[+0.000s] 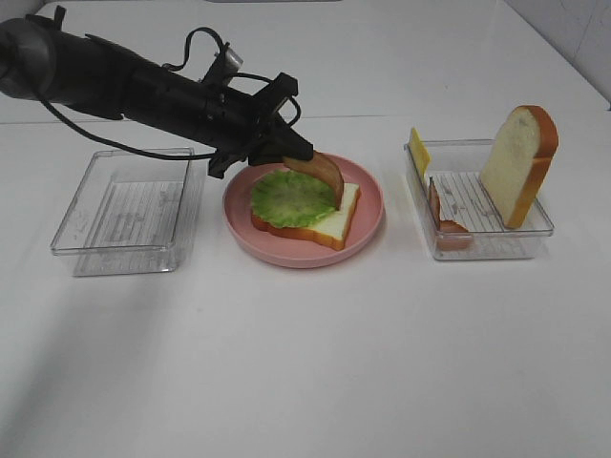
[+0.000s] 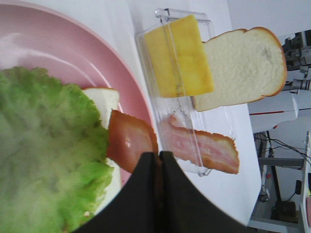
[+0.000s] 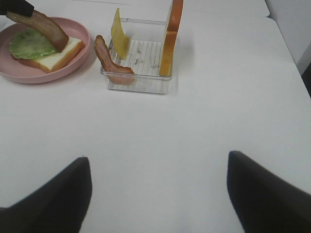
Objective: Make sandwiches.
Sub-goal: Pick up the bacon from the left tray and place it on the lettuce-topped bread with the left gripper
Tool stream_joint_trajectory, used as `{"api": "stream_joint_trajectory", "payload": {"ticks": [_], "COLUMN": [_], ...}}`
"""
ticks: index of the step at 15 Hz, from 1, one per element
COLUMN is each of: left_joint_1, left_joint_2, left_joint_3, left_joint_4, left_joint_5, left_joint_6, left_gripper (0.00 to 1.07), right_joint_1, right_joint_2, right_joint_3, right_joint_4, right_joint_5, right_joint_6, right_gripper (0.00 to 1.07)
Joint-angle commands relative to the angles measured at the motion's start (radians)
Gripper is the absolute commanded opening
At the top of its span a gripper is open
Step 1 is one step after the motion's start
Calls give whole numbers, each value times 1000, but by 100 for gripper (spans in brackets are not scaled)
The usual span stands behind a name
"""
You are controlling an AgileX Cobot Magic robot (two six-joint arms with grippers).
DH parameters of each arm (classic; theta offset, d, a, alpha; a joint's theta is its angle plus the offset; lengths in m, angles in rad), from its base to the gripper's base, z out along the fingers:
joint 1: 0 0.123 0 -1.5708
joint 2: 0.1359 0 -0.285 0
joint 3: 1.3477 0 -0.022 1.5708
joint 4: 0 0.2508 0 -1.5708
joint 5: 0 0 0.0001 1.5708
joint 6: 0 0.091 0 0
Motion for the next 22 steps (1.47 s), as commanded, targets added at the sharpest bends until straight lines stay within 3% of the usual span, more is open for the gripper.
{"api": "stream_joint_trajectory", "payload": {"ticks": [1, 6, 7, 8, 10, 11, 13, 16, 19, 21, 22], "left_joint_1": [17, 25, 25, 25, 25, 25, 25, 25, 28, 28, 28], "left_joint_2": [-2, -2, -6, -7, -7, -7, -7, -31, -91, -138, -190], "left_joint_3": [-7, -7, -7, -7, -7, -7, -7, -11, -11, -11, -11], "left_joint_4": [37, 115, 136, 141, 141, 141, 141, 142, 212, 353, 469], "left_joint_5": [9, -12, -26, -44, -45, -45, -43, -35, -47, -67, -64], "left_joint_6": [-6, -6, -27, -56, -56, -56, -56, -69, -82, -160, -258], "left_gripper": [0, 2, 9, 23, 37, 53, 58, 83, 87, 87, 87], "right_joint_1": [-4, -4, -4, -4, -4, -4, -4, -4, -4, -4, -4], "right_joint_2": [-12, -12, -12, -12, -12, -12, -12, -12, -12, -12, -12], "right_joint_3": [2, 2, 2, 2, 2, 2, 2, 2, 2, 2, 2], "right_joint_4": [3, 3, 3, 3, 3, 3, 3, 3, 3, 3, 3], "right_joint_5": [-10, -10, -10, -10, -10, -10, -10, -10, -10, -10, -10], "right_joint_6": [-5, -5, -5, -5, -5, -5, -5, -5, -5, -5, -5], "right_gripper": [73, 73, 73, 73, 73, 73, 73, 73, 73, 73, 73]}}
